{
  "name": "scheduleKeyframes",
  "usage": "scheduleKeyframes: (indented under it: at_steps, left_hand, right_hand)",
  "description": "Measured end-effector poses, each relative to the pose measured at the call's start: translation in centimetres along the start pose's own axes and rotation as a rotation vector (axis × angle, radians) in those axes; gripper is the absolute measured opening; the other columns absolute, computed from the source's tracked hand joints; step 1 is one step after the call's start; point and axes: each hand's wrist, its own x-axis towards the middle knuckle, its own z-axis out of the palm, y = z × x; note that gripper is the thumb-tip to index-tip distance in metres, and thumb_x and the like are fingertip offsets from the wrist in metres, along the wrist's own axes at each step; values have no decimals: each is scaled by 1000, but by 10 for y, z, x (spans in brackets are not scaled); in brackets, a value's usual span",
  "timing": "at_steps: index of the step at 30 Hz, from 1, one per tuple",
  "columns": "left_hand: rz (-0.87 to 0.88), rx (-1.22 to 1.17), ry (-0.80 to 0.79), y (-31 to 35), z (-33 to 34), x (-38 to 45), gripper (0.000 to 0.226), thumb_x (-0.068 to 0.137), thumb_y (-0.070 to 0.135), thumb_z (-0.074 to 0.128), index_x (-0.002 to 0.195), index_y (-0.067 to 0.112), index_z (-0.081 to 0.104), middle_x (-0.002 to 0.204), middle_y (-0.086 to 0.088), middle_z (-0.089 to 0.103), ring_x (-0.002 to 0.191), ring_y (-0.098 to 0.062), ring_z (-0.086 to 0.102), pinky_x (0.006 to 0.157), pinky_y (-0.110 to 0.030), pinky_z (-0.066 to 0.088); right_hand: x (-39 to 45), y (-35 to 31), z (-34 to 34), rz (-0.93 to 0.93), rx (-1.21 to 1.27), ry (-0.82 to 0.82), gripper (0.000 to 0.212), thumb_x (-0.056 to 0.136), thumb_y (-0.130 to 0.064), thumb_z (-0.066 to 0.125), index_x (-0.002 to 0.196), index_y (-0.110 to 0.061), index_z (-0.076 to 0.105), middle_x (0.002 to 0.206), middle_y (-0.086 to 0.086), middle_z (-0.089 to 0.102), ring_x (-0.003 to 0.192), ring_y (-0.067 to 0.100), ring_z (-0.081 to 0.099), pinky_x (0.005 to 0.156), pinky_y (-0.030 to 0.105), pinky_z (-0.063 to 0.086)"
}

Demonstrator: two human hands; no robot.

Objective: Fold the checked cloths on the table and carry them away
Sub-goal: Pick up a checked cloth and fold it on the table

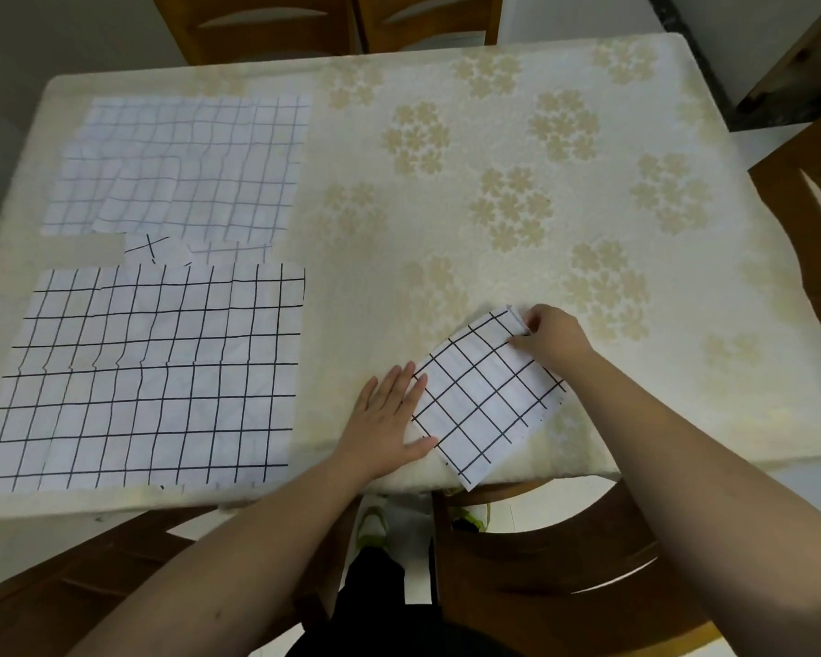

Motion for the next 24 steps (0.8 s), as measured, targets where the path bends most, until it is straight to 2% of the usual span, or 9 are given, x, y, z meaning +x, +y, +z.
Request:
scheduleKeyframes:
  at_steps: [3, 5, 7, 9, 11, 16, 20, 24]
  left_hand:
    - [5, -17, 11, -1, 0, 0, 89, 91, 70, 27, 154, 25, -16, 159, 1, -29, 147, -16, -27, 121, -42, -11]
    - [5, -36, 18, -1, -1, -1, 88, 90, 70, 28, 154, 26, -14, 159, 3, -28, 146, -15, -27, 121, -41, -11]
    - [0, -54, 13, -2, -2, 0, 89, 90, 70, 29, 154, 27, -15, 158, 5, -30, 146, -13, -28, 120, -40, -13]
    - [-2, -63, 7, -2, -3, 0, 89, 89, 71, 29, 154, 28, -15, 158, 5, -30, 145, -13, -28, 119, -39, -14]
    - [2, -70, 3, -3, -2, 1, 90, 89, 72, 28, 154, 28, -15, 159, 5, -30, 145, -13, -28, 119, -40, -14]
    - [49, -148, -66, -10, -7, 4, 92, 88, 72, 36, 156, 27, -6, 161, 6, -24, 147, -12, -24, 121, -41, -10]
    - [66, -372, -93, -21, -16, 7, 89, 90, 60, 50, 157, 28, 0, 163, 12, -13, 148, -5, -16, 122, -36, -5]
    - [-19, -817, -119, -27, -29, 1, 100, 87, 45, 67, 156, 33, -4, 161, 19, 13, 144, -2, 10, 120, -30, 12]
  right_hand:
    - [-20, -6, -2, -41, 65, 21, 20, 84, -18, 72, 99, -17, 58, 88, 2, 60, 77, 20, 55, 60, 26, 43]
    - [-33, -11, -1, -80, 45, 34, 14, 85, -18, 70, 96, -11, 64, 85, 7, 62, 77, 24, 57, 66, 32, 45]
    - [-46, -20, 4, -133, 23, 54, 16, 86, -21, 69, 87, -5, 66, 74, 7, 59, 72, 24, 54, 61, 31, 42]
    - [-59, -32, 11, -162, 12, 63, 12, 87, -24, 69, 88, -12, 70, 77, 0, 62, 75, 19, 59, 66, 29, 45]
    - [-70, -45, 22, -178, -10, 57, 14, 88, -27, 67, 98, -18, 72, 84, -3, 65, 82, 17, 63, 74, 29, 50]
    - [-87, -60, 66, -226, -140, 30, 21, 91, -31, 61, 106, -20, 71, 91, 2, 72, 83, 21, 67, 67, 30, 51]
    - [-93, -61, 98, -204, -204, 44, 22, 92, -31, 57, 108, -23, 69, 96, 1, 72, 85, 22, 67, 66, 29, 49]
    - [-94, -58, 116, -190, -233, 81, 25, 90, -28, 56, 111, -23, 68, 99, 0, 72, 90, 22, 67, 70, 31, 53]
